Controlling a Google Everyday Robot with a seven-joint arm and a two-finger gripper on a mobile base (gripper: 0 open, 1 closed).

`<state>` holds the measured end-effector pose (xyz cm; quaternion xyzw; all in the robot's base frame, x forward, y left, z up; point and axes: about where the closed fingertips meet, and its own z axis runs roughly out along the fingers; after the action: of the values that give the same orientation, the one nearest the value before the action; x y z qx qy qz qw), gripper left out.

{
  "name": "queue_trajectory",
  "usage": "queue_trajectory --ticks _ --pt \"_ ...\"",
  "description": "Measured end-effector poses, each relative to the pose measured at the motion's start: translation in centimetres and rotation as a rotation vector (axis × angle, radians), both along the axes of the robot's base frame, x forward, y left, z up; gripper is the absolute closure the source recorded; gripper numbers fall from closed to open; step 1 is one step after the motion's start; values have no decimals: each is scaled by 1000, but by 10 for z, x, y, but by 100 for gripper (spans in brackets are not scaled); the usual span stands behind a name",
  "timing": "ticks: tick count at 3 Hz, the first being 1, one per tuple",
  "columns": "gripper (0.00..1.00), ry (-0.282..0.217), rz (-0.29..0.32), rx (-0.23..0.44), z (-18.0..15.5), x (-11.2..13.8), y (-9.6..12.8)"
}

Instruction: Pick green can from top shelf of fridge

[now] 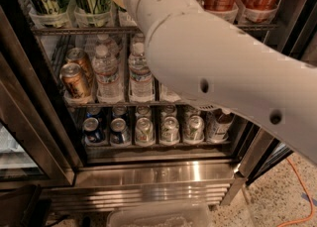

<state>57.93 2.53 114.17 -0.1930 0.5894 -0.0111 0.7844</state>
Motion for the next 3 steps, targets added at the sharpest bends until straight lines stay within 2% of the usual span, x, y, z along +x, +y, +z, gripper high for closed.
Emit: queue_trajectory --ticks 1,2,3 --pt "100 53 -51 -32 -17 -9 -29" --pt "100 153 -91 -87 -50 -19 -60" --pt "100 249 -100 -147 -84 -31 -85"
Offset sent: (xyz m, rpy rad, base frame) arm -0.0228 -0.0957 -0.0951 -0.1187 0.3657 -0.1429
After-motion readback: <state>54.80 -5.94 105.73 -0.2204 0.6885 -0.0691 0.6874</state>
